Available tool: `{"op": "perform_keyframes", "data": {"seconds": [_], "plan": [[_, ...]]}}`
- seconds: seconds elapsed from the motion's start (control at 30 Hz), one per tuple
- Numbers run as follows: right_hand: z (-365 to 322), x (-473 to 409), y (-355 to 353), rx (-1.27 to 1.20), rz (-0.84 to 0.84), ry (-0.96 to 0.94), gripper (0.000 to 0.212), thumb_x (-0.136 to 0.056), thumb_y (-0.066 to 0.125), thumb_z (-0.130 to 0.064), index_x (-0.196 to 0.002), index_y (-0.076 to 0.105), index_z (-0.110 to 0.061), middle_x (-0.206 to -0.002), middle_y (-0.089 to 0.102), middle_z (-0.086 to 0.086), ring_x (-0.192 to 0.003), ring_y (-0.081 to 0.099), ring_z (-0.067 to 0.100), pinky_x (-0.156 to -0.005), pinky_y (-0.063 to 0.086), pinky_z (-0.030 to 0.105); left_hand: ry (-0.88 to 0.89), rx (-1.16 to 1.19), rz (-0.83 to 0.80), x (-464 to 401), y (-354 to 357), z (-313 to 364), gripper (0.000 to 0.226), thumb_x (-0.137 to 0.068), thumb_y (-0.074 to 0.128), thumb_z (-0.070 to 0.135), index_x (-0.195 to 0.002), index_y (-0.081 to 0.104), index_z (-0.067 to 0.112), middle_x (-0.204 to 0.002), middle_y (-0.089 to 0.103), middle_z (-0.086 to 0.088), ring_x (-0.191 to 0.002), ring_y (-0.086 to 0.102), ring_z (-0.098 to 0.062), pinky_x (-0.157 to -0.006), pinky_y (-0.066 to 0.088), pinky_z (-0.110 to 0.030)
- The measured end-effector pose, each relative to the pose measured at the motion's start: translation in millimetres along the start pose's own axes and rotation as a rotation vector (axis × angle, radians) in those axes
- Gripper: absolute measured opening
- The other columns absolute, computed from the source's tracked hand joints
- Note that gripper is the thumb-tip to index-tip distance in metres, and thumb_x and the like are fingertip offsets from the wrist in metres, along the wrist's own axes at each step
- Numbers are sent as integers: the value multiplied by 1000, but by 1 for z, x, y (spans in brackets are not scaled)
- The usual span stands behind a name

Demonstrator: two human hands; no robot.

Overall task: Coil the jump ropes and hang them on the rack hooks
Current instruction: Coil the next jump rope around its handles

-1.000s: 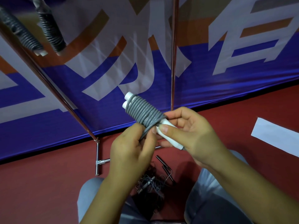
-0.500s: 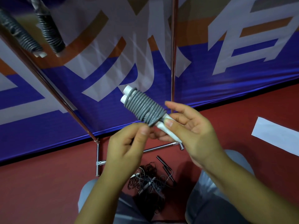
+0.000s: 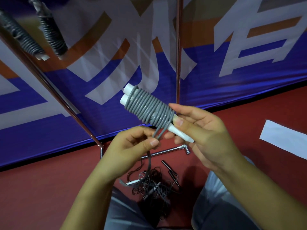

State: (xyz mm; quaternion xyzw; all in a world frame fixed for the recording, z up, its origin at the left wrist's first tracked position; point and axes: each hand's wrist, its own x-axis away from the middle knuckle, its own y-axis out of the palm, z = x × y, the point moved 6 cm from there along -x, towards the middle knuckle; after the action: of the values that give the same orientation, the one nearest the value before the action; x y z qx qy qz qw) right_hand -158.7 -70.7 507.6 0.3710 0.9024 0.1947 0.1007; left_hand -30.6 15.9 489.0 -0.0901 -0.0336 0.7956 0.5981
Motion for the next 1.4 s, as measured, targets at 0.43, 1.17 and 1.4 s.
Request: {"op": "perform_keyframes", "data": {"seconds": [0.43,1.17,1.4], "plan": [[11,6,1,143,-229,260,23,-76,69,-11,-100,69,-13,-74,71,9,-55,66,17,-43,47,17,-68,-622,-62,-36,-49,-39,34,-65,78,32,-80,65,4,-71,58,-3,-64,57,1,-64,53,-19],[48,-14,-24,950,31,-25,25,-85,65,-8,-108,71,-17,-84,55,-16,-75,60,12,-77,54,34,-191,-498,-70,-50,-7,-15,20,-81,72,16,-71,56,12,-58,58,1,-52,48,-12,-55,42,-29],[44,-11,-28,887,160,-177,29,-84,61,-8,-108,73,-19,-91,59,-16,-80,65,16,-74,57,42,-193,-487,151,-28,12,-15,38,-73,80,33,-76,49,11,-60,48,5,-49,37,-4,-49,33,-19]]}}
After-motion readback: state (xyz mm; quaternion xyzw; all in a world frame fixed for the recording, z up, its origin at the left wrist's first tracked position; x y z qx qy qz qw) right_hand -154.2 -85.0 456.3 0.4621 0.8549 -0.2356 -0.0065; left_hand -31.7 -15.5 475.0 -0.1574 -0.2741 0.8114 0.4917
